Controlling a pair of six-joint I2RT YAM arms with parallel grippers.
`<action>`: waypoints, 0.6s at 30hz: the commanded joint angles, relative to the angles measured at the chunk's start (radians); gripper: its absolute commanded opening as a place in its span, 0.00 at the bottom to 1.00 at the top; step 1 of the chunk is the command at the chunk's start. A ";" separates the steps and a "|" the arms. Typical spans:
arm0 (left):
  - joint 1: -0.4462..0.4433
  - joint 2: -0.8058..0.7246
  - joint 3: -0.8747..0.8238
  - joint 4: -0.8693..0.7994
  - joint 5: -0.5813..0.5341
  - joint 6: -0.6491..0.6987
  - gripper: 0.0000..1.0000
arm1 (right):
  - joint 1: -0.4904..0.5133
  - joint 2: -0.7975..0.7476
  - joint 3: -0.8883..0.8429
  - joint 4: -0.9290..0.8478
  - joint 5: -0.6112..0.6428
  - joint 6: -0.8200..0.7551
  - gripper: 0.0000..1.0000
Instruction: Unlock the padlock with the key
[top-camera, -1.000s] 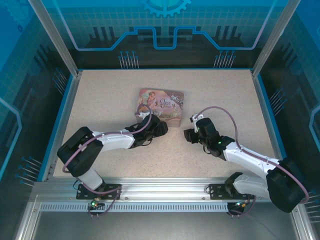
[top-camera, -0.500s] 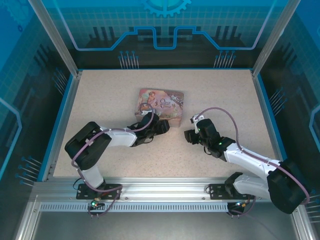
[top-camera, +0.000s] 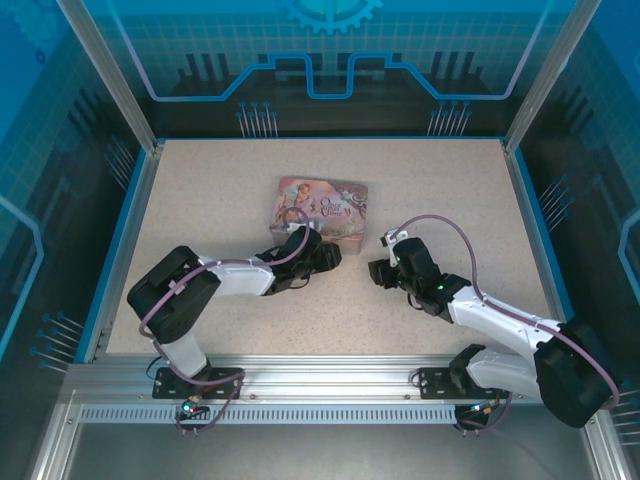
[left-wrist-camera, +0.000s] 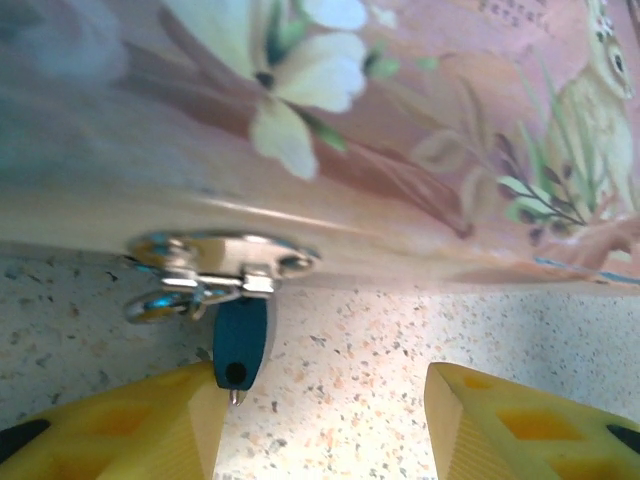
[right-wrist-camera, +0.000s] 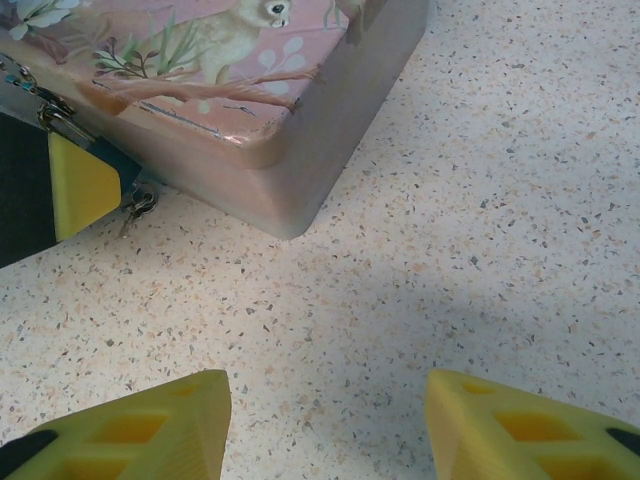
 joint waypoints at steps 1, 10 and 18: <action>-0.015 -0.040 0.056 -0.047 -0.016 -0.023 0.55 | -0.011 -0.018 -0.020 -0.005 0.014 0.003 0.54; -0.022 0.009 0.103 -0.022 -0.008 -0.034 0.55 | -0.012 -0.043 -0.029 -0.015 0.017 0.006 0.54; -0.022 -0.176 0.007 -0.054 -0.040 0.007 0.61 | -0.013 -0.107 -0.050 0.004 -0.102 -0.060 0.55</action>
